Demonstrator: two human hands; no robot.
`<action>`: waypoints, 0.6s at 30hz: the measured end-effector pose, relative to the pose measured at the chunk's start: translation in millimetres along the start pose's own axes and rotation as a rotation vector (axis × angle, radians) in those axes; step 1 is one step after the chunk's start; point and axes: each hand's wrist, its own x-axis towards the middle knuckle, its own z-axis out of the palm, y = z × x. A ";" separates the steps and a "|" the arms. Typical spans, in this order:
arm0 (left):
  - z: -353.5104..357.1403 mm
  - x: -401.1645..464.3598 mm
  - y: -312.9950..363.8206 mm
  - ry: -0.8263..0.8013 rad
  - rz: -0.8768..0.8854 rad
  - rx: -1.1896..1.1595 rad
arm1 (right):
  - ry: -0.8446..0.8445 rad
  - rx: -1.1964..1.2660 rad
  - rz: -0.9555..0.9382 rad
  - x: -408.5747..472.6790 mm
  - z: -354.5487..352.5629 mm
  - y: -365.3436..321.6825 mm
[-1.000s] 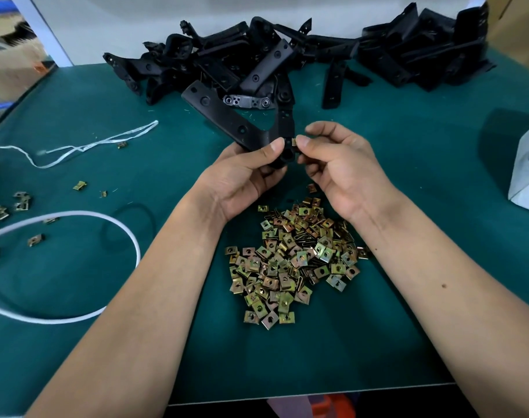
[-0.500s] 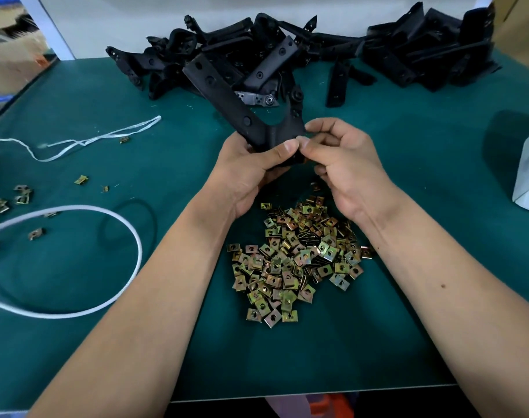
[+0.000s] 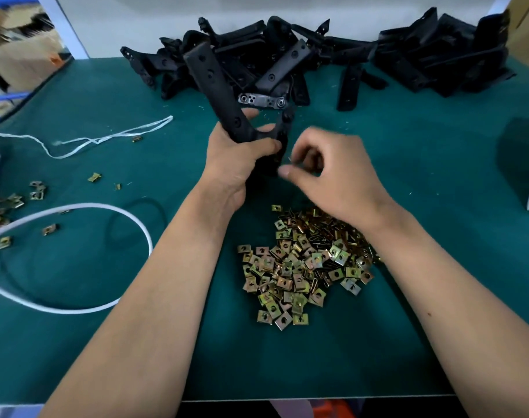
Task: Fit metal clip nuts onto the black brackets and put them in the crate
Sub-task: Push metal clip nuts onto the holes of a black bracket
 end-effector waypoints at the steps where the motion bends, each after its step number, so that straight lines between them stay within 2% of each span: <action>1: -2.2 2.6 2.1 0.019 0.001 -0.033 | -0.122 -0.044 -0.023 -0.2 0.2 -2.9; 3: -7.1 5.9 5.5 0.030 -0.012 -0.099 | -0.344 -0.107 -0.043 -0.5 4.5 -7.6; 4: -9.0 6.9 6.6 0.022 -0.028 -0.127 | -0.395 -0.109 -0.051 0.4 6.3 -9.5; 8: -10.3 6.1 5.6 -0.019 -0.107 -0.248 | -0.448 -0.142 -0.068 2.6 8.4 -13.2; 14: -9.6 5.8 1.9 -0.060 -0.157 -0.263 | -0.392 -0.220 -0.062 -1.5 6.1 -12.2; 18: -8.5 4.7 1.9 -0.094 -0.167 -0.249 | -0.225 -0.033 0.020 0.2 2.1 -0.7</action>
